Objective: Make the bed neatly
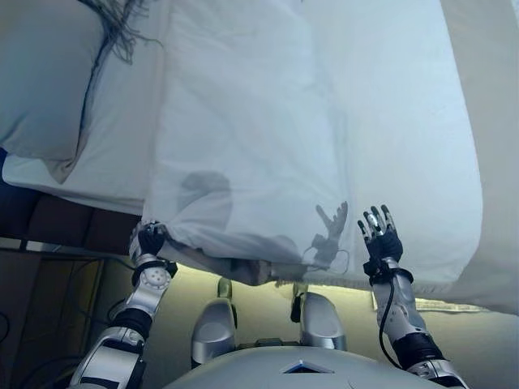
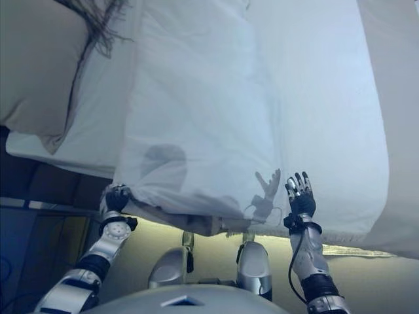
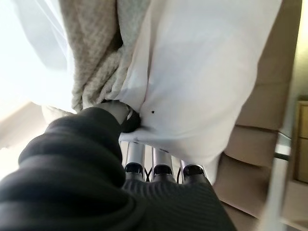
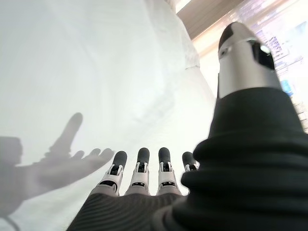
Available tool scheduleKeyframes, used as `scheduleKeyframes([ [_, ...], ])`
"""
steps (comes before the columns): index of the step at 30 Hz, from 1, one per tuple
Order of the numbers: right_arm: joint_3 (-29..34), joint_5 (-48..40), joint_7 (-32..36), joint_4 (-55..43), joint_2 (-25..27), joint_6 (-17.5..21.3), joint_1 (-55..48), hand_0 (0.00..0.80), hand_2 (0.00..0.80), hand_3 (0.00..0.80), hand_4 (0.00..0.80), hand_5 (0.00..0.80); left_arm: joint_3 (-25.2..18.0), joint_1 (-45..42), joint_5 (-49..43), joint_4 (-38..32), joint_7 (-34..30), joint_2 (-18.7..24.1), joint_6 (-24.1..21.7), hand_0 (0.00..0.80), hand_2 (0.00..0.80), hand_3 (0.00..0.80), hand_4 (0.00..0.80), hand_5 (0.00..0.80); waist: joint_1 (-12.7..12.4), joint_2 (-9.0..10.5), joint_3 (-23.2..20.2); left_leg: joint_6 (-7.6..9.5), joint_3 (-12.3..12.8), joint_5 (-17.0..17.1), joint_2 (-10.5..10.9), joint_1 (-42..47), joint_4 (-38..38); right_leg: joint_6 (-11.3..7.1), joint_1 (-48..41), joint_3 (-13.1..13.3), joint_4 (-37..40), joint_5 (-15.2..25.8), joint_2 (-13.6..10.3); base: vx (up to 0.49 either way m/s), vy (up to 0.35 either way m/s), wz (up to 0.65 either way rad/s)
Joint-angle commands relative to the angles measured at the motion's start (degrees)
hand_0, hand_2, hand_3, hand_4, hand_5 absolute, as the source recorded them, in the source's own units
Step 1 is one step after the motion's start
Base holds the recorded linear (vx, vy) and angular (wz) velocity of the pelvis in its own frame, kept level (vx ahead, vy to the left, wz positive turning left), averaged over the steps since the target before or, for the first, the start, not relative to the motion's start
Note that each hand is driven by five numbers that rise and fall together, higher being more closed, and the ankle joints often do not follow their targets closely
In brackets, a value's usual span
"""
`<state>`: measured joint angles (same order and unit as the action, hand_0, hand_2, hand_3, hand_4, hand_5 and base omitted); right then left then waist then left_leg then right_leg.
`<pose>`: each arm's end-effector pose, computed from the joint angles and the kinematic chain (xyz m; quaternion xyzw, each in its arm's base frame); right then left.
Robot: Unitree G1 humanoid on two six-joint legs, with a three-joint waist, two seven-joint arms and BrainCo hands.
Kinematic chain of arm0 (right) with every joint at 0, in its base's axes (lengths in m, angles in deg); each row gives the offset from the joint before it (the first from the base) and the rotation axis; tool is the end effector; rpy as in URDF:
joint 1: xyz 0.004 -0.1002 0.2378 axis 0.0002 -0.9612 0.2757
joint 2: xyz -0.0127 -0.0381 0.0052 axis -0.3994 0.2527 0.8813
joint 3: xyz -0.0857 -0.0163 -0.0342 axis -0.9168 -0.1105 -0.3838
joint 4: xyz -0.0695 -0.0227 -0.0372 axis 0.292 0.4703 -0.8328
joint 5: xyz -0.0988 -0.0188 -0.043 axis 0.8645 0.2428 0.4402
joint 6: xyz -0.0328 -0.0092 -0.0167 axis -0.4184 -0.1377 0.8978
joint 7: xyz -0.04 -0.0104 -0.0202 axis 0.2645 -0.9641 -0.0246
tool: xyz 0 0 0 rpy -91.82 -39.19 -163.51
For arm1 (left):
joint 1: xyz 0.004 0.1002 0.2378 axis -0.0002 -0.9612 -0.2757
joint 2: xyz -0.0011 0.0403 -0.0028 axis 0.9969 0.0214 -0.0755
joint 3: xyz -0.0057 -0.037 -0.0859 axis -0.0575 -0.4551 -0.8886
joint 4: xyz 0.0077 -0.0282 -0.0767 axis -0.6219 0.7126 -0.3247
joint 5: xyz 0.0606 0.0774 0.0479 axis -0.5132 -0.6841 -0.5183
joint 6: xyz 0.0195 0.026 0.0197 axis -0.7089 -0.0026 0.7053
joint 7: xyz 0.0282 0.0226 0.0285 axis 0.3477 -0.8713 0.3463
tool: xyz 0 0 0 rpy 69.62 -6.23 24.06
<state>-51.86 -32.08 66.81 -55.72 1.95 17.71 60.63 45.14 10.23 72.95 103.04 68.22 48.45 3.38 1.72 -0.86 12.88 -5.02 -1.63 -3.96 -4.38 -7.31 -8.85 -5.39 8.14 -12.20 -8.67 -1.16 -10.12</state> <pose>0.1630 -0.2277 -0.0266 0.2623 0.1046 -0.1485 0.9477 0.1737 0.2391 -0.0557 0.3202 0.2145 0.2298 0.8937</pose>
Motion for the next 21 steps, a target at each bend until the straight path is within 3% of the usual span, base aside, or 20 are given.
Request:
scheduleKeyframes([
  [1,2.7,1.7,1.1,-2.0,-0.9,0.3,-2.0,0.000,0.000,0.000,0.000,0.000,-5.7,-4.0,1.0,5.2,2.1,7.5,4.2,0.800,0.800,0.800,0.800,0.800,-3.7,0.92,-2.7,1.88,1.9,4.5,-0.2,-1.4,2.4,-3.89,-1.8,-0.5,0.8,1.9,-4.2,0.071,0.050,0.02],
  [5,2.4,1.8,0.7,-1.9,-0.1,-0.4,-2.8,0.000,0.000,0.000,0.000,0.000,-7.9,-6.5,2.1,12.2,2.5,8.3,8.3,0.800,0.800,0.800,0.800,0.800,-4.0,0.63,-4.4,1.63,1.6,4.8,-0.2,-0.1,3.6,-3.97,-3.3,-1.0,2.3,2.1,-4.2,0.081,0.061,0.05],
  [12,3.6,2.3,2.3,0.1,0.3,-0.5,-3.9,0.000,0.000,0.000,0.000,0.000,-12.8,-8.9,1.9,17.2,-0.1,9.7,6.2,0.800,0.800,0.800,0.800,0.800,-4.3,-0.20,-6.3,1.35,1.1,4.6,-0.1,0.8,3.9,-4.26,-4.7,-1.5,2.9,1.7,-4.5,0.062,0.053,0.00],
  [13,3.9,2.3,2.5,0.3,0.4,-0.5,-4.1,0.000,0.000,0.000,0.000,0.000,-12.8,-8.8,1.8,17.0,-1.2,9.8,5.9,0.740,0.740,0.740,0.740,0.740,-4.4,-0.30,-6.4,1.38,0.9,4.5,0.0,0.8,3.9,-4.29,-4.7,-1.6,2.8,1.7,-4.6,0.046,0.031,0.01],
  [14,4.1,2.3,2.5,0.4,0.3,-0.6,-4.2,0.000,0.000,0.000,0.000,0.000,-12.7,-8.7,1.8,16.7,-2.8,9.6,5.5,0.260,0.260,0.260,0.260,0.260,-4.5,-0.38,-6.6,1.36,0.7,4.4,0.0,0.7,3.8,-4.35,-4.6,-1.7,2.7,1.6,-4.8,0.035,0.019,0.02],
  [15,4.2,2.4,2.5,0.4,0.3,-0.6,-4.3,0.000,0.000,0.000,0.000,0.000,-12.6,-8.7,1.1,16.6,-4.7,9.3,5.2,0.000,0.000,0.000,0.000,0.000,-4.7,-0.46,-6.6,1.38,0.5,4.4,0.0,0.6,3.7,-4.40,-4.6,-1.8,2.7,1.6,-4.8,0.000,0.000,0.00],
  [21,4.3,2.9,2.3,-0.8,0.7,-2.5,-3.5,0.000,0.000,0.000,0.000,0.000,-5.4,-7.1,-3.1,18.1,-13.1,7.2,7.2,0.000,0.000,0.000,0.000,0.000,-3.8,-0.60,-5.9,1.67,1.0,3.6,0.2,0.0,2.6,-4.63,-3.8,-0.9,2.1,1.5,-4.9,0.002,0.004,0.01],
])
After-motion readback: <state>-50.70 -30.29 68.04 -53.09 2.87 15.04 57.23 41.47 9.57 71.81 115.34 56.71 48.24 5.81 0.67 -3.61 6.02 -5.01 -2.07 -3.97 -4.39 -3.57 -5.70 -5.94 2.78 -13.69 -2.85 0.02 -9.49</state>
